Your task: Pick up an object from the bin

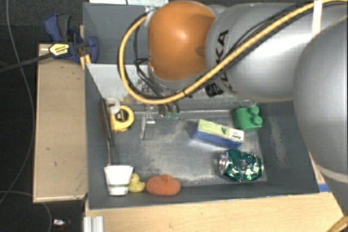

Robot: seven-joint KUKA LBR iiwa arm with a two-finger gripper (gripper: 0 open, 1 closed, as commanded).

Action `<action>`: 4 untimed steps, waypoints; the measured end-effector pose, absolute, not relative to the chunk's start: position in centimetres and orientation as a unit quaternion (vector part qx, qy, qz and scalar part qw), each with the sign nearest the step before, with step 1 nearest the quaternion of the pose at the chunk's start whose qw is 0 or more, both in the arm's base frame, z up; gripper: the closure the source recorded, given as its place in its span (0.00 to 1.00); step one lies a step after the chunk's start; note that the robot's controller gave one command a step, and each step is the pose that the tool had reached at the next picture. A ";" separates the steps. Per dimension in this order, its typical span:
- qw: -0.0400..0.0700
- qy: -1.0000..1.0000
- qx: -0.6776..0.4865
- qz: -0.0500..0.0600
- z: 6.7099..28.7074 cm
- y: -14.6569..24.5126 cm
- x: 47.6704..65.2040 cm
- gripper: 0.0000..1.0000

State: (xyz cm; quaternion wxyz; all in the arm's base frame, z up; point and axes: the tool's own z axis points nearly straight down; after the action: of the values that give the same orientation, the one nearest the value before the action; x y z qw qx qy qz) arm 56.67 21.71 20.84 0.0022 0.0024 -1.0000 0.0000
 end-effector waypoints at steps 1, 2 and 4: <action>-0.001 -1.000 0.001 -0.001 21.2 21.6 56.8 0.00; 0.000 -0.999 0.039 0.000 26.2 21.8 55.3 0.00; -0.002 -0.996 0.089 -0.001 29.0 20.8 57.3 0.00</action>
Offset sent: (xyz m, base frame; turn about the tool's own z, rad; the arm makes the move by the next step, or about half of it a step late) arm -0.0228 0.0026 0.0883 -0.1241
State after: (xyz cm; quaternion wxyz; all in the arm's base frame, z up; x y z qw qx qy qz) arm 57.31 20.82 29.05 -0.0016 0.0895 -0.9960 -0.0013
